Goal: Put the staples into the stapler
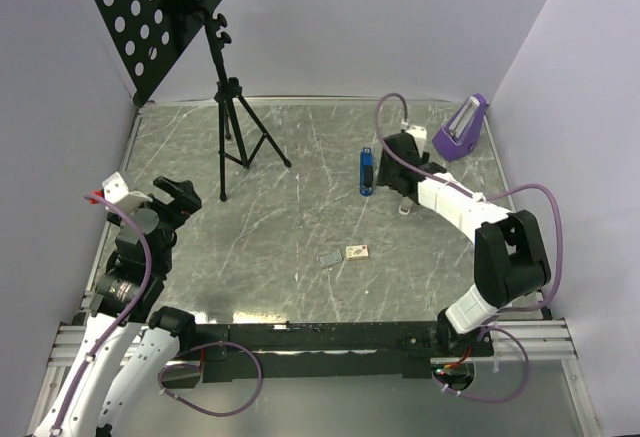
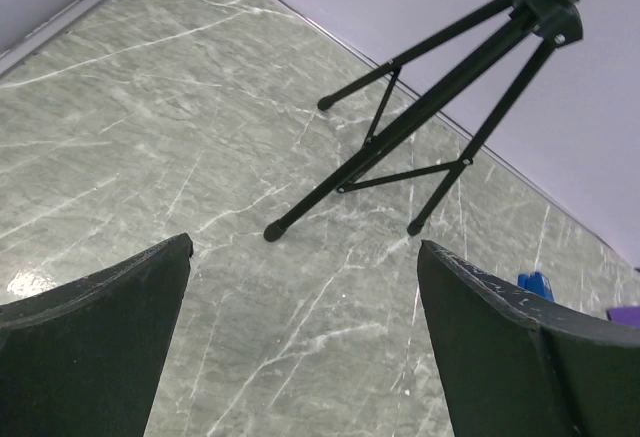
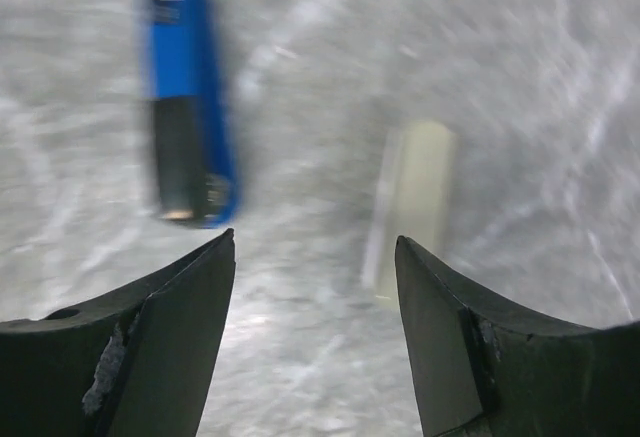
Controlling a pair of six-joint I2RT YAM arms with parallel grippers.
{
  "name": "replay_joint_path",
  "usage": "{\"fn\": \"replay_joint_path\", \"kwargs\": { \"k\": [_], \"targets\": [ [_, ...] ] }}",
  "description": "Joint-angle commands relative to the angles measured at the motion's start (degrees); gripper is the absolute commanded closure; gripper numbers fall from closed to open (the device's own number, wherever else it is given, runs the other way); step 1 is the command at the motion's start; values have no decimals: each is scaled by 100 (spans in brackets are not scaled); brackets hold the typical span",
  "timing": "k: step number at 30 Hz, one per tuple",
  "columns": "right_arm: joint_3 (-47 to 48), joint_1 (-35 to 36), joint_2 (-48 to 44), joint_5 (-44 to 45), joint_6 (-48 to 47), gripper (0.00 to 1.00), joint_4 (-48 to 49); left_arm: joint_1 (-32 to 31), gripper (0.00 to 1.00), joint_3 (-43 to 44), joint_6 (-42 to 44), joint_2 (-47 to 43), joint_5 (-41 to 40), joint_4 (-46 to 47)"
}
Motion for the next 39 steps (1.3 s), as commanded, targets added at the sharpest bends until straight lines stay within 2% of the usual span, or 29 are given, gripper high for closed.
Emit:
{"fn": "replay_joint_path", "kwargs": {
  "k": [1,8,17,19,20,23,26,31,34,39],
  "targets": [
    [-508,-375,-37,-396,388,28,-59,34,1,-68,308,-94,272,319],
    [-483,-692,445,-705,450,30,29,34,3,-121,467,-164,483,389],
    [-447,-807,579,-722,626,51,-112,34,3,-173,668,-200,667,468],
    [-526,-798,508,-705,635,62,-103,34,3,-182,774,-200,834,494],
    [-570,-798,386,-705,635,76,-77,34,3,-182,800,-208,905,503],
    [-711,-798,158,-679,626,92,-85,34,3,-209,923,-208,1133,547],
    [-807,-755,-123,-617,512,96,-112,34,3,-296,1073,-226,1387,643],
    [-1045,-149,-756,-407,-103,100,64,34,3,-376,1187,-261,1687,758],
    [-1159,580,-1266,-186,-568,100,344,43,3,-384,1257,-305,1810,784],
    [-1107,1773,-1707,-1001,-1665,100,819,43,3,-393,1310,-314,1995,846]
  ]
}}
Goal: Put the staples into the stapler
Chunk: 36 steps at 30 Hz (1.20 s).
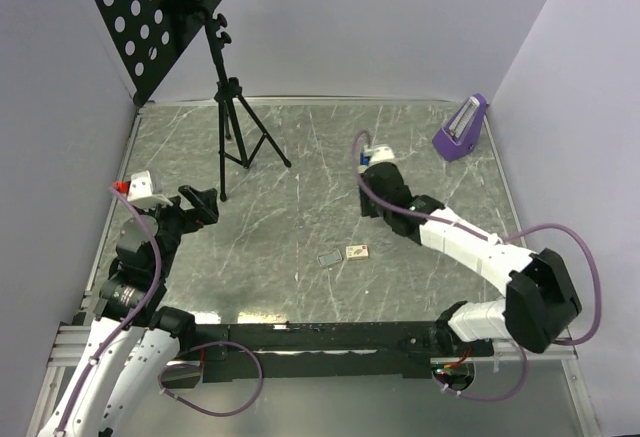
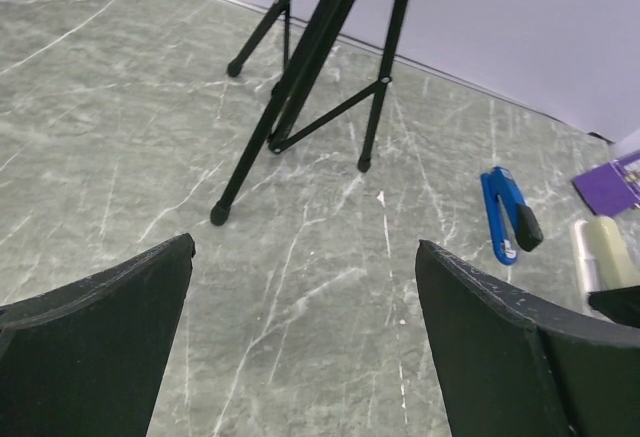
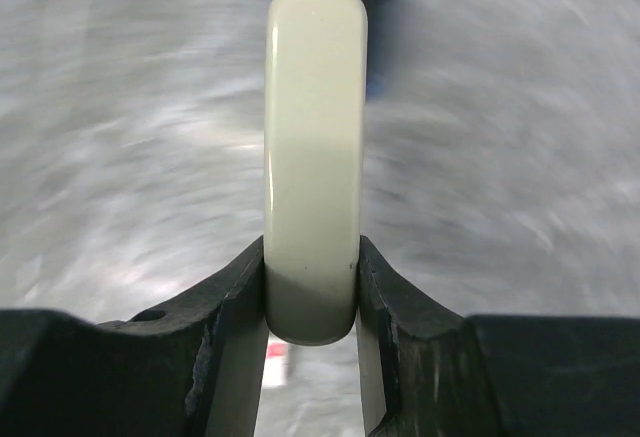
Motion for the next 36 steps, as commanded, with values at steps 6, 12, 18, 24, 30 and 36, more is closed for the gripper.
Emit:
{"fn": "replay_joint_path", "kwargs": {
  "k": [6,12,18,24,30,36],
  "targets": [
    [512,1738,300,-1206,-1958,100,904,19,3,-33,227,-115,549,376],
    [741,2415,1161,-2172,-2451,100,1528,-25,3,-33,358,104,857,455],
    [979,2635,2084,-2858,-2758,100,1836,-25,3,-120,543,324,1357,684],
    [1023,2626,2708,-3114,-2908,96,2012,-34,3,-244,762,684,1928,991],
    [1050,2618,2850,-2947,-3023,78,1950,-25,3,-252,868,1001,2096,1079],
    [690,2565,1992,-3017,-2628,40,2169,-25,3,-305,1219,1142,2377,1124]
  ]
}}
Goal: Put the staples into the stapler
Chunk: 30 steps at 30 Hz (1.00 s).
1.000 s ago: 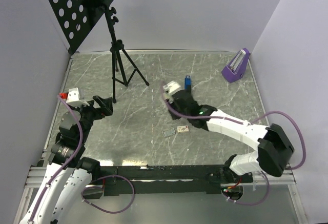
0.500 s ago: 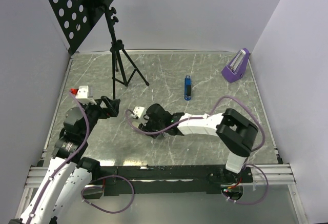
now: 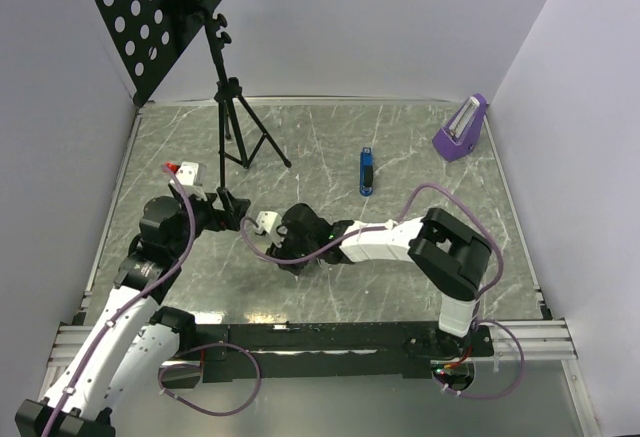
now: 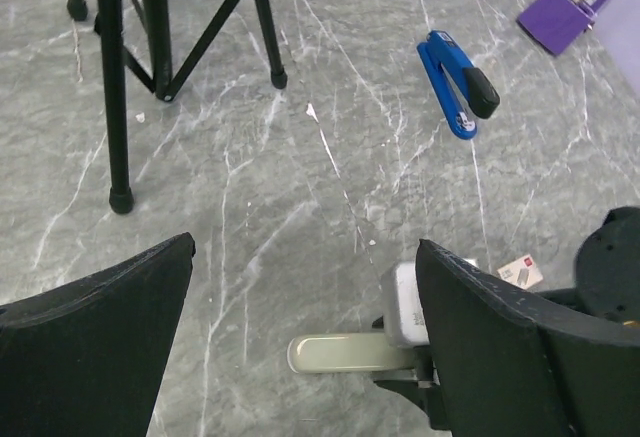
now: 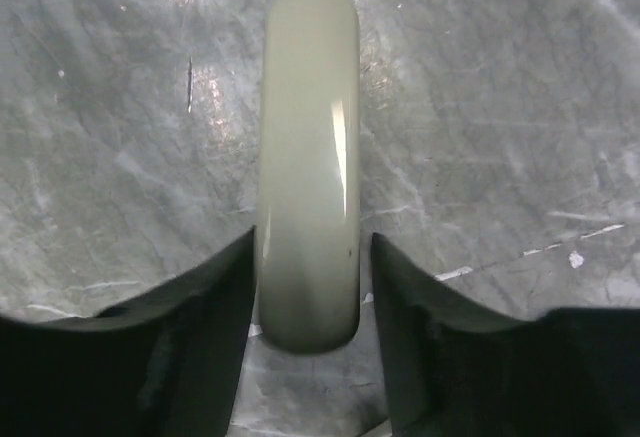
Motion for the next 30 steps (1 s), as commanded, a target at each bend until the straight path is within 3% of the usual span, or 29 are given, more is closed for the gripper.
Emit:
{"fn": "replay_joint_path", "kwargs": {
  "k": [1,10,15,18,22,26,30],
  "targets": [
    [-259,-56,-1001,27,255,35,555,-17,3,-47,450,38,393,326],
    [-2069,-416,-3725,1530,1134,20,1785,-349,3,23,1426,406,1553,265],
    [-3378,-442,-5288,2671,1135,0,2882,-1289,3,461,2495,1083,1124,-552],
    [-4099,-442,-5991,3049,652,0,3665,-1879,3,629,3032,1470,877,-886],
    [-4662,-442,-6750,3350,636,0,3754,-2301,3,866,3561,1918,904,-1300],
    [-4971,-451,-6970,3675,520,0,4281,-2635,3,1130,3904,2629,553,-1695],
    [-4910,-451,-6778,3807,476,1,4142,-3013,3,1332,4255,3201,209,-1976]
  ]
}}
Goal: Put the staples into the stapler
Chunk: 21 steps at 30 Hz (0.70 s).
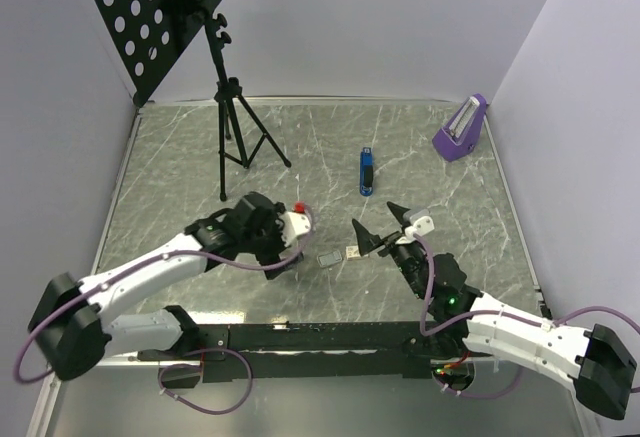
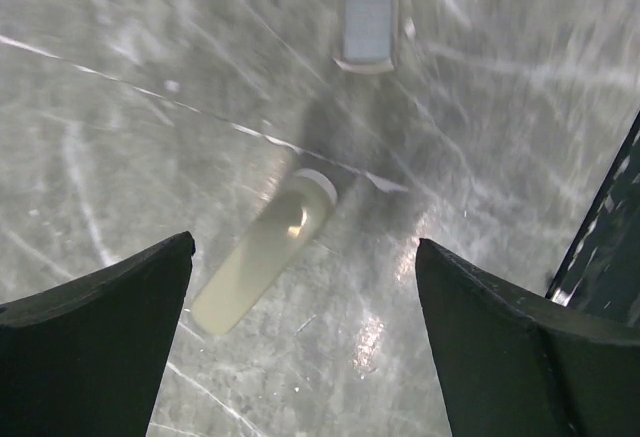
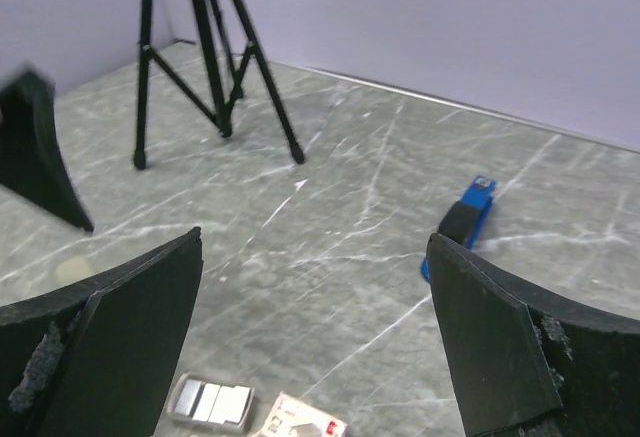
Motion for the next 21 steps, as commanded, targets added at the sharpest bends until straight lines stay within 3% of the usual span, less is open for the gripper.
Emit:
{"fn": "replay_joint_path", "kwargs": {
  "k": [1,8,21],
  "targets": [
    [87,1,134,367,-105,0,367,-366,2,320,663,587,-423,-575],
    [175,1,380,385,-158,0,287,-517,5,496,909,1221,-818,-507],
    [254,-34,503,244,-246,3,129,-525,27,523,1252,1705,-1223,170]
  ]
}}
